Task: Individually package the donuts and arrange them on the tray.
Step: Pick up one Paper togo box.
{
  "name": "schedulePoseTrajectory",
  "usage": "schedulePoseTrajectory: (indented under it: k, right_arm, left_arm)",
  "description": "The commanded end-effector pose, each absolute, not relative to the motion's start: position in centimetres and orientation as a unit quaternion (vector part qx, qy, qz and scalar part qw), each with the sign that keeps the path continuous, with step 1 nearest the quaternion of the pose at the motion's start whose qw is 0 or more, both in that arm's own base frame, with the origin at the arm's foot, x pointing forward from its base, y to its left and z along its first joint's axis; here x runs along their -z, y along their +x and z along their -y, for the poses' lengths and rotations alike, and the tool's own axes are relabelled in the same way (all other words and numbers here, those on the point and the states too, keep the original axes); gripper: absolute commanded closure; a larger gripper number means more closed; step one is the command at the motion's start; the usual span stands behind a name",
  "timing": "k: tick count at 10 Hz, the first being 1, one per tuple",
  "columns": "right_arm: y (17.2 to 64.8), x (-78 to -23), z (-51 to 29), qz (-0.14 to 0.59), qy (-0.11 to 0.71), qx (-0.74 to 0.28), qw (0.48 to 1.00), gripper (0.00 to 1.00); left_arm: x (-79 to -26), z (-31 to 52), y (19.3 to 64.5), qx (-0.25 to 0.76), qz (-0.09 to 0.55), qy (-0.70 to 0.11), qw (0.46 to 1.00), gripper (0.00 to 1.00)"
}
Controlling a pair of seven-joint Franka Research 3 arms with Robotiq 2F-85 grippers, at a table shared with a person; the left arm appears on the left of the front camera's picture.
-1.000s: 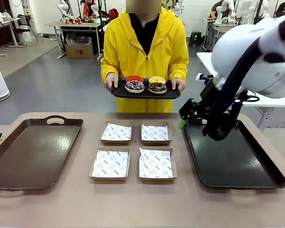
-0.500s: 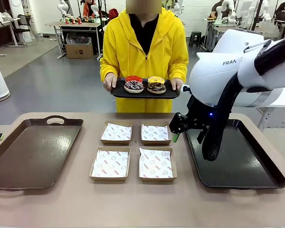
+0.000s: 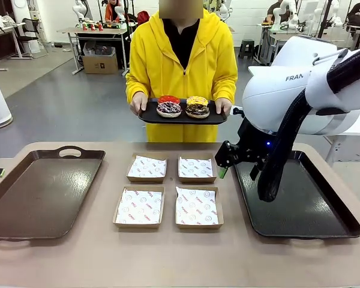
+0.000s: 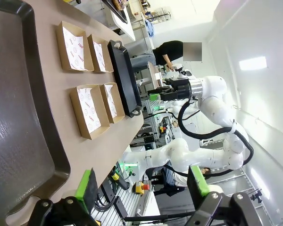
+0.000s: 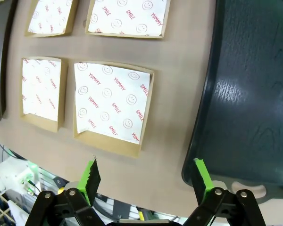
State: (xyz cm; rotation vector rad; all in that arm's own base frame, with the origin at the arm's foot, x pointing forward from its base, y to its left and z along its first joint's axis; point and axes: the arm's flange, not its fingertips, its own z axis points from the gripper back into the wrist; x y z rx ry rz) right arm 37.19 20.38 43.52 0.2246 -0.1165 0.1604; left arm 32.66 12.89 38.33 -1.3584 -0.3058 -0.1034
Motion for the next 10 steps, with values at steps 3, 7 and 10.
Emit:
schedulePoseTrajectory:
  k: [3,7,10]
  right_arm:
    - [37.2,-43.6,-20.6,0.054,0.102,-0.078,0.990,0.00]
    - [38.3,-41.3,-24.7,0.023,0.052,-0.008,0.998,0.00]
    - [38.9,-38.3,-27.5,0.022,0.013,0.005,1.000,0.00]
  left_arm:
    - [-38.5,-12.8,32.6,0.050,0.153,-0.631,0.759,0.00]
    - [-38.5,-12.8,32.6,0.050,0.153,-0.631,0.759,0.00]
    - [-38.5,-12.8,32.6,0.050,0.153,-0.631,0.759,0.00]
